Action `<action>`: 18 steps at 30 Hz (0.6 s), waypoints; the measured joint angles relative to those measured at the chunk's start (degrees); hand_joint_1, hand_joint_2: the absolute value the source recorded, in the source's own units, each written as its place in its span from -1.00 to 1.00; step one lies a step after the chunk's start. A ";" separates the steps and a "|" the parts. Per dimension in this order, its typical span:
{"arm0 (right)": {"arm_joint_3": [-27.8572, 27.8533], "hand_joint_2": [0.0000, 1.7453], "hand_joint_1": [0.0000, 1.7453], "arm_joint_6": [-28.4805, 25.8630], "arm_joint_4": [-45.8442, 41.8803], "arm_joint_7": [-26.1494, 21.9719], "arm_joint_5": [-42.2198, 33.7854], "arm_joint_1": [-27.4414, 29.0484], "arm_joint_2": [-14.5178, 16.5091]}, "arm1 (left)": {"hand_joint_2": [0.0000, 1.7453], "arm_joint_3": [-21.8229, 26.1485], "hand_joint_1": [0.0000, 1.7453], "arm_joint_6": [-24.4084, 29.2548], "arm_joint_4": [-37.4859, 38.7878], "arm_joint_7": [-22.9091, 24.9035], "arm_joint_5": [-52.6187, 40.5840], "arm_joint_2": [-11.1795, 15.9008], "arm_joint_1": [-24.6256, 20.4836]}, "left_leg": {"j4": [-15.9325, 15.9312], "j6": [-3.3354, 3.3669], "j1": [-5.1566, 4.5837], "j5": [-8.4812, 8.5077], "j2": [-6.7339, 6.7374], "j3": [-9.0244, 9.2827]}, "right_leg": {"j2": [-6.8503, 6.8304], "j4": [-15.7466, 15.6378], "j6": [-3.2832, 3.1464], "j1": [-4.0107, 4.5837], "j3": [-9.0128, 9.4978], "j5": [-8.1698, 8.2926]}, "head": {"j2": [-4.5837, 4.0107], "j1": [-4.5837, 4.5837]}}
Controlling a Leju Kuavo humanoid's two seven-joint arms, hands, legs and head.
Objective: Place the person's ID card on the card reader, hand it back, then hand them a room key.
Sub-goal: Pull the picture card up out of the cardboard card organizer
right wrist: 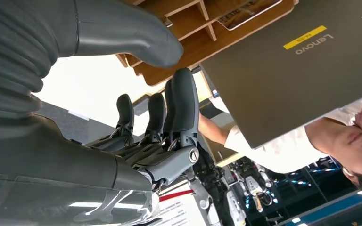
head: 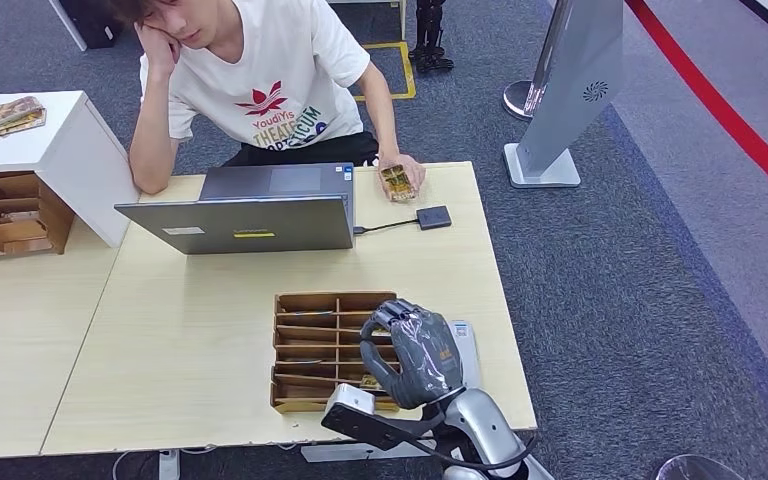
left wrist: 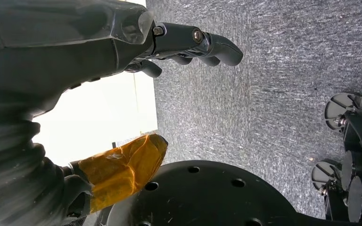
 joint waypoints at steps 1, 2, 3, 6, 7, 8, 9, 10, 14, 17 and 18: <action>0.00 1.00 0.11 0.01 0.16 0.04 0.05 -0.02 0.00 | 1.00 0.00 -1.00 -0.03 -0.01 0.00 0.00 0.00 0.00 | 0.00 0.00 0.00 0.00 0.00 0.00 | 0.00 0.00 0.00 0.00 0.00 0.00 | 0.00 0.00; 0.00 1.00 0.12 0.01 0.27 0.09 0.07 -0.04 0.00 | 1.00 0.00 -1.00 -0.05 -0.01 0.00 0.00 0.00 0.00 | 0.00 0.00 0.00 0.00 0.00 0.00 | 0.00 0.00 0.00 0.00 0.00 0.00 | 0.00 0.01; 0.00 1.00 0.12 0.02 0.33 0.12 0.08 -0.06 0.00 | 1.00 0.00 -1.00 -0.05 -0.01 0.00 0.00 0.00 0.00 | 0.00 0.00 0.00 0.00 0.00 0.00 | 0.00 0.00 0.00 0.00 0.00 0.00 | 0.00 0.01; 0.00 1.00 0.13 0.02 0.43 0.13 0.11 -0.09 0.00 | 1.00 0.00 -1.00 -0.07 0.00 0.00 0.00 0.00 0.00 | 0.00 0.00 0.00 0.00 0.00 0.00 | 0.00 0.00 0.00 0.00 0.00 0.00 | 0.00 -0.01; 0.00 1.00 0.12 0.02 0.60 0.22 0.13 -0.17 0.00 | 1.00 0.00 -1.00 -0.08 0.01 0.01 0.00 0.00 0.00 | 0.00 0.00 0.00 0.00 0.00 0.00 | 0.00 0.00 0.00 0.00 0.00 0.00 | 0.00 -0.01; 0.00 1.00 0.11 0.05 0.95 0.32 0.14 -0.39 0.00 | 1.00 0.00 -1.00 -0.10 0.01 0.02 0.00 0.00 0.00 | 0.00 0.00 0.00 0.00 0.00 0.00 | 0.00 0.00 0.00 0.00 0.00 0.00 | 0.00 -0.02; 0.00 1.00 0.09 0.08 1.31 0.42 0.15 -0.61 0.00 | 1.00 0.00 -1.00 -0.12 0.00 0.03 0.00 0.00 0.00 | 0.00 0.00 0.00 0.00 0.00 0.00 | 0.00 0.00 0.00 0.00 0.00 0.00 | 0.00 -0.01; 0.00 1.00 0.08 0.10 1.69 0.52 0.15 -0.85 0.00 | 1.00 0.00 -1.00 -0.14 -0.01 0.04 0.00 0.00 0.00 | 0.00 0.00 0.00 0.00 0.00 0.00 | 0.00 0.00 0.00 0.00 0.00 0.00 | 0.00 -0.01; 0.00 1.00 0.08 0.13 2.38 0.54 0.15 -1.18 0.00 | 1.00 0.00 -1.00 -0.16 -0.01 0.04 0.00 0.00 0.01 | 0.00 0.00 0.00 0.00 0.00 0.00 | -0.01 0.00 0.00 0.00 0.00 0.00 | 0.00 -0.01; 0.00 1.00 0.00 0.13 2.66 0.54 0.17 -1.27 0.00 | 1.00 0.00 -1.00 -0.16 0.00 0.04 0.00 0.00 0.01 | 0.00 0.00 0.00 0.00 0.00 0.00 | -0.01 0.00 0.00 0.00 0.00 0.00 | 0.00 -0.01; 0.00 1.00 -0.03 0.13 2.74 0.54 0.18 -1.29 0.00 | 1.00 0.00 -1.00 -0.16 0.01 0.04 0.00 0.00 0.01 | 0.00 0.00 0.00 0.00 0.00 0.00 | -0.01 0.00 0.00 0.00 0.00 0.00 | 0.00 -0.01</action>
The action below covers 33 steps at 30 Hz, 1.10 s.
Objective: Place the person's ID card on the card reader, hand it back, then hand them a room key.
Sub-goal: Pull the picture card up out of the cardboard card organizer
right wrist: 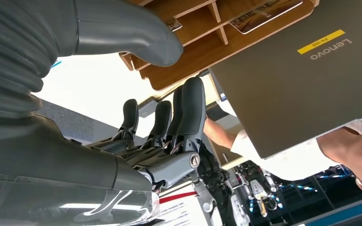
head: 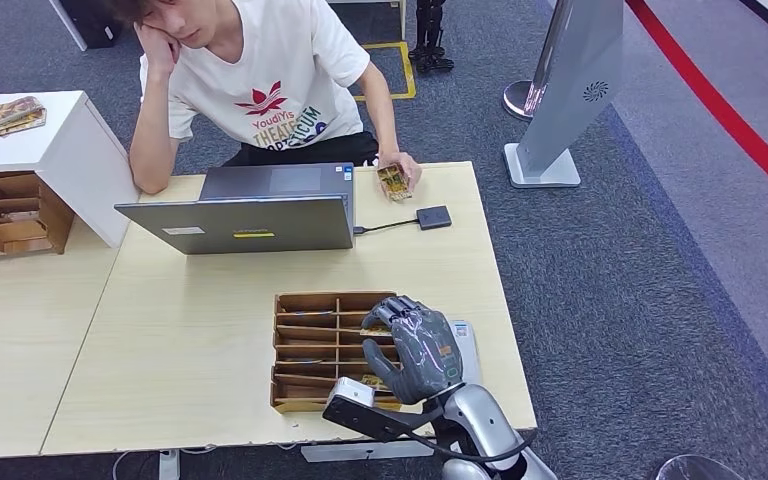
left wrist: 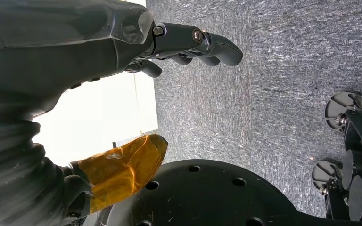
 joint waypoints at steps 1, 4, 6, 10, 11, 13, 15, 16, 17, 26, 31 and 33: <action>0.00 1.00 -0.05 0.01 0.08 0.01 0.00 -0.01 0.00 | 1.00 0.00 -1.00 0.00 -0.01 0.00 0.00 0.00 0.00 | 0.00 0.00 0.00 0.00 0.00 0.00 | 0.00 0.00 0.00 0.00 0.00 0.00 | 0.00 0.01; 0.00 1.00 -0.10 0.11 0.38 0.13 0.01 -0.20 0.00 | 1.00 0.00 -1.00 0.00 0.00 0.00 0.00 0.00 0.00 | 0.00 0.00 0.00 0.00 0.00 0.00 | 0.00 0.00 0.00 0.00 0.00 0.00 | 0.00 0.01; 0.00 1.00 -0.19 0.32 0.75 0.25 0.02 -0.48 0.00 | 1.00 0.00 -1.00 -0.01 0.01 0.00 0.00 0.00 0.00 | 0.00 0.00 0.00 0.00 0.00 0.00 | 0.00 0.00 0.00 0.00 0.00 0.00 | 0.00 0.00; -0.01 1.00 -0.20 0.63 1.50 0.63 0.02 -0.70 0.02 | 1.00 0.00 -1.00 -0.05 0.00 0.00 0.00 0.00 0.01 | 0.00 0.00 0.00 0.00 0.00 0.00 | -0.01 0.00 0.00 0.00 0.00 0.00 | 0.00 0.00; -0.01 1.00 -0.19 0.68 1.71 0.74 0.02 -0.74 0.02 | 1.00 0.00 -1.00 -0.06 0.00 0.00 0.00 0.00 0.01 | 0.00 0.00 0.00 0.00 0.00 0.00 | -0.01 0.00 0.00 0.00 0.00 0.00 | 0.00 -0.01; -0.04 1.00 -0.14 0.76 2.17 0.90 0.02 -0.83 0.07 | 1.00 0.00 -1.00 -0.07 -0.01 0.00 0.00 0.00 0.01 | 0.00 0.00 0.00 0.00 0.00 0.00 | -0.01 0.00 0.00 0.00 0.00 0.00 | 0.00 -0.01; -0.10 1.00 -0.10 0.86 2.68 1.05 0.00 -0.94 0.20 | 1.00 0.00 -1.00 -0.07 -0.01 0.00 0.00 0.00 0.01 | 0.00 0.00 0.00 0.00 0.00 0.00 | 0.00 0.00 0.00 0.00 0.00 0.00 | 0.00 -0.01; -0.15 1.00 -0.08 0.93 2.95 1.11 -0.02 -1.01 0.28 | 1.00 0.00 -1.00 -0.07 -0.01 0.00 0.00 0.00 0.01 | 0.00 0.00 0.00 0.00 0.00 0.00 | 0.00 0.00 0.00 0.00 0.00 0.00 | 0.00 -0.01; -0.22 1.00 -0.05 1.02 3.24 1.19 -0.03 -1.10 0.37 | 1.00 0.00 -1.00 -0.07 0.00 0.00 0.00 0.00 0.01 | 0.00 0.00 0.00 0.00 0.00 0.00 | 0.00 0.00 0.00 0.00 0.00 0.00 | 0.00 -0.01; -1.03 1.00 0.24 1.90 5.96 1.44 -0.35 -2.00 1.22 | 1.00 0.00 -1.00 -0.07 0.01 0.00 0.00 0.00 0.00 | 0.00 0.00 0.00 0.00 0.00 0.00 | 0.00 0.00 0.00 0.00 0.00 0.00 | 0.00 0.00; -1.64 1.00 0.35 2.26 7.28 1.75 -0.61 -2.61 1.68 | 1.00 0.00 -1.00 -0.07 -0.01 0.00 0.00 0.00 0.00 | 0.00 0.00 0.00 0.00 0.00 0.00 | 0.00 0.00 0.00 0.00 0.00 0.00 | 0.00 0.00; -1.80 1.00 0.36 2.51 7.75 1.85 -0.72 -2.79 1.82 | 1.00 0.00 -1.00 -0.07 -0.02 0.00 0.00 0.00 0.00 | 0.00 0.00 0.00 0.00 0.00 0.00 | 0.00 0.00 0.00 0.00 0.00 0.00 | 0.00 0.00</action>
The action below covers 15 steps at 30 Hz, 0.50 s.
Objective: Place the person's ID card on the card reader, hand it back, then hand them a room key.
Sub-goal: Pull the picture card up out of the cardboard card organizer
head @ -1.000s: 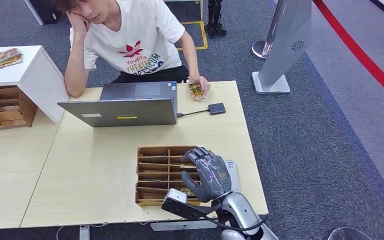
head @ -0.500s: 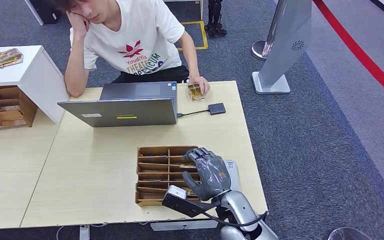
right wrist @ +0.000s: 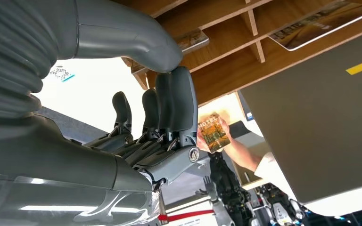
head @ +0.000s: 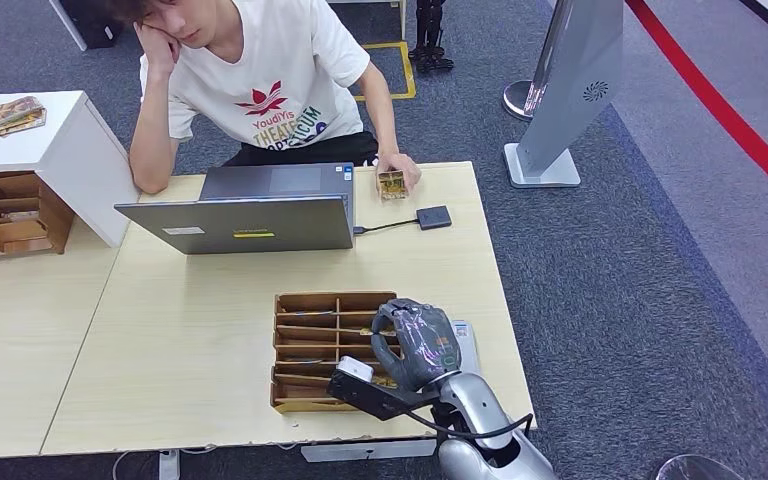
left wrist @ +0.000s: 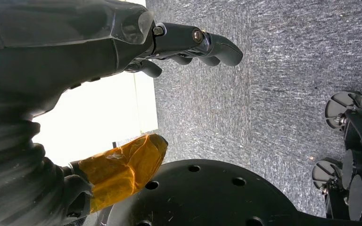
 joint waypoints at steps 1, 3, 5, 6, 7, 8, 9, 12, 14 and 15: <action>-0.05 1.00 0.36 0.08 0.22 0.02 -0.09 -0.09 0.04 | 1.00 0.00 -1.00 0.00 0.01 0.00 0.00 0.00 0.00 | 0.00 0.00 0.00 0.00 0.00 0.00 | 0.00 0.00 0.00 0.00 0.00 0.00 | 0.00 0.00; -0.13 1.00 0.36 0.14 0.60 0.05 -0.22 -0.27 0.09 | 1.00 0.00 -1.00 0.00 0.01 0.00 0.00 0.00 0.00 | 0.00 0.00 0.00 0.00 0.00 0.00 | 0.00 0.00 0.00 0.00 0.00 0.00 | 0.00 0.00; -0.18 1.00 0.36 0.14 0.89 0.06 -0.27 -0.40 0.14 | 1.00 0.00 -1.00 0.00 0.01 0.00 0.00 0.00 0.00 | 0.00 0.00 0.00 0.00 0.00 0.00 | 0.00 0.00 0.00 0.00 0.00 0.00 | 0.00 0.00; -0.20 1.00 0.36 0.14 0.99 0.06 -0.28 -0.43 0.18 | 1.00 0.00 -1.00 0.00 0.00 0.00 0.00 0.00 0.00 | 0.00 0.00 0.00 0.00 0.00 0.00 | 0.00 0.00 0.00 0.00 0.00 0.00 | 0.00 -0.01; -0.21 1.00 0.36 0.14 1.09 0.06 -0.28 -0.45 0.24 | 1.00 0.00 -1.00 0.00 0.00 0.00 0.00 0.00 0.00 | 0.00 0.00 0.00 0.00 0.00 0.00 | 0.00 0.00 0.00 0.00 0.00 0.00 | 0.00 -0.01; -0.24 1.00 0.36 0.14 1.17 0.05 -0.28 -0.46 0.30 | 1.00 0.00 -1.00 0.00 0.01 0.00 0.00 0.00 0.00 | 0.00 0.00 0.00 0.00 0.00 0.00 | 0.00 0.00 0.00 0.00 0.00 0.00 | 0.00 0.00; -0.25 1.00 0.36 0.14 1.26 0.06 -0.28 -0.48 0.35 | 1.00 0.00 -1.00 0.00 0.01 0.00 0.00 0.00 0.00 | 0.00 0.00 0.00 0.00 0.00 0.00 | 0.00 0.00 0.00 0.00 0.00 0.00 | 0.00 -0.01; -0.27 1.00 0.36 0.14 1.42 0.06 -0.28 -0.50 0.41 | 1.00 0.00 -1.00 0.00 0.01 0.00 0.00 0.00 0.00 | 0.00 0.00 0.00 0.00 0.00 0.00 | 0.00 0.00 0.00 0.00 0.00 0.00 | 0.00 0.00; -0.27 1.00 0.36 0.14 1.43 0.05 -0.28 -0.52 0.41 | 1.00 0.00 -1.00 0.00 0.01 0.00 0.00 0.00 0.00 | 0.00 0.00 0.00 0.00 0.00 0.00 | 0.00 0.00 0.00 0.00 0.00 0.00 | 0.00 0.01; -0.27 1.00 0.36 0.14 1.44 0.06 -0.28 -0.53 0.41 | 1.00 0.00 -1.00 0.00 0.01 0.00 0.00 0.00 0.00 | 0.00 0.00 0.00 0.00 0.00 0.00 | 0.00 0.00 0.00 0.00 0.00 0.00 | 0.00 0.00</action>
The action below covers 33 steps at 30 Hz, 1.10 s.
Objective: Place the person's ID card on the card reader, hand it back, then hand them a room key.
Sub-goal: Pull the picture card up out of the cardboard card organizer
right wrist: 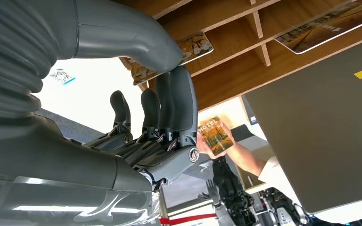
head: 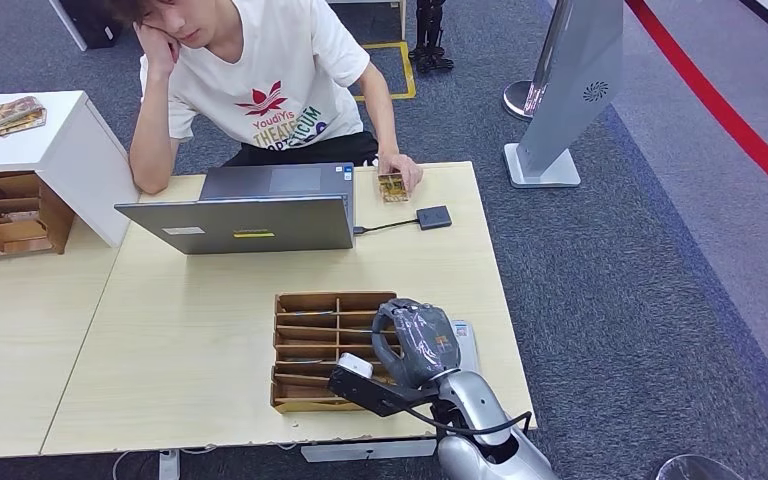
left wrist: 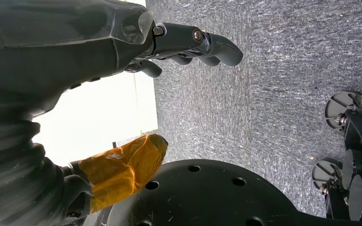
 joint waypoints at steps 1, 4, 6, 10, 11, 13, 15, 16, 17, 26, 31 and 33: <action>0.00 1.00 0.36 0.00 0.01 0.00 0.00 -0.01 0.01 | 1.00 0.00 -1.00 0.00 0.01 0.00 0.00 0.00 0.00 | 0.00 0.00 0.00 0.00 0.00 0.00 | 0.00 0.00 0.00 0.00 0.00 0.00 | 0.00 0.01; 0.00 1.00 0.43 0.02 0.04 0.00 -0.02 -0.05 0.02 | 1.00 0.00 -1.00 0.00 0.01 0.00 0.00 0.00 0.00 | 0.00 0.00 0.00 0.00 0.00 0.00 | 0.00 0.00 0.00 0.00 0.00 0.00 | 0.00 0.00; 0.00 1.00 0.41 0.10 0.05 0.00 -0.08 -0.07 0.02 | 1.00 0.00 -1.00 0.00 0.00 0.00 0.00 0.00 0.00 | 0.00 0.00 0.00 0.00 0.00 0.00 | 0.00 0.00 0.00 0.00 0.00 0.00 | 0.00 -0.01; -0.11 1.00 0.03 0.36 0.14 0.00 -0.22 -0.19 0.02 | 1.00 0.00 -1.00 0.00 0.01 0.00 0.00 0.00 0.00 | 0.00 0.00 0.00 0.00 0.00 0.00 | 0.00 0.00 0.00 0.00 0.00 0.00 | 0.00 -0.01; -0.16 1.00 -0.07 0.45 0.25 0.01 -0.29 -0.23 0.02 | 1.00 0.00 -1.00 0.00 0.00 0.00 0.00 0.01 0.00 | 0.00 0.00 0.00 0.00 0.00 0.00 | 0.00 0.00 0.00 0.00 0.00 0.00 | 0.00 -0.01; -0.26 1.00 -0.19 0.75 0.51 0.02 -0.45 -0.29 0.02 | 1.00 -0.01 -1.00 0.00 0.00 -0.01 0.00 0.02 0.00 | 0.00 0.00 0.00 0.00 0.00 0.00 | 0.00 0.00 0.00 0.00 0.00 0.00 | 0.00 0.00; -0.32 1.00 -0.24 0.98 0.77 0.02 -0.57 -0.31 0.02 | 1.00 -0.02 -1.00 0.00 0.01 -0.02 0.00 0.02 0.00 | 0.00 0.00 0.00 0.00 0.00 0.00 | 0.00 0.00 0.00 0.00 0.00 0.00 | 0.00 0.00; -0.36 1.00 -0.26 1.02 0.87 0.02 -0.59 -0.32 0.03 | 1.00 -0.02 -1.00 0.00 0.01 -0.02 0.00 0.02 0.00 | 0.00 0.00 0.00 0.00 0.00 0.00 | 0.00 0.00 0.00 0.00 0.00 0.00 | 0.00 -0.01; -0.41 1.00 -0.28 1.03 0.96 0.02 -0.59 -0.34 0.03 | 1.00 -0.03 -1.00 0.00 0.01 -0.02 0.00 0.02 0.00 | 0.00 0.00 0.00 0.00 0.00 0.00 | 0.00 0.00 0.00 0.00 0.00 0.00 | 0.00 0.00; -0.82 1.00 -0.44 1.16 1.33 0.02 -0.60 -0.38 0.09 | 1.00 -0.04 -1.00 -0.16 0.01 -0.07 0.00 0.09 -0.01 | 0.00 0.00 0.00 0.00 0.00 0.00 | 0.00 0.00 0.00 0.00 0.00 0.00 | 0.00 0.00; -0.85 1.00 -0.44 1.22 1.43 0.02 -0.68 -0.39 0.09 | 1.00 -0.04 -1.00 -0.20 0.01 -0.07 0.00 0.09 -0.01 | 0.00 0.00 0.00 0.00 0.00 0.00 | 0.00 0.00 0.00 0.00 0.00 0.00 | 0.00 0.00; -0.85 1.00 -0.44 1.22 1.43 0.02 -0.68 -0.39 0.09 | 1.00 -0.04 -1.00 -0.20 0.01 -0.07 0.00 0.09 -0.01 | 0.00 0.00 0.00 0.00 0.00 0.00 | 0.00 0.00 0.00 0.00 0.00 0.00 | 0.00 0.01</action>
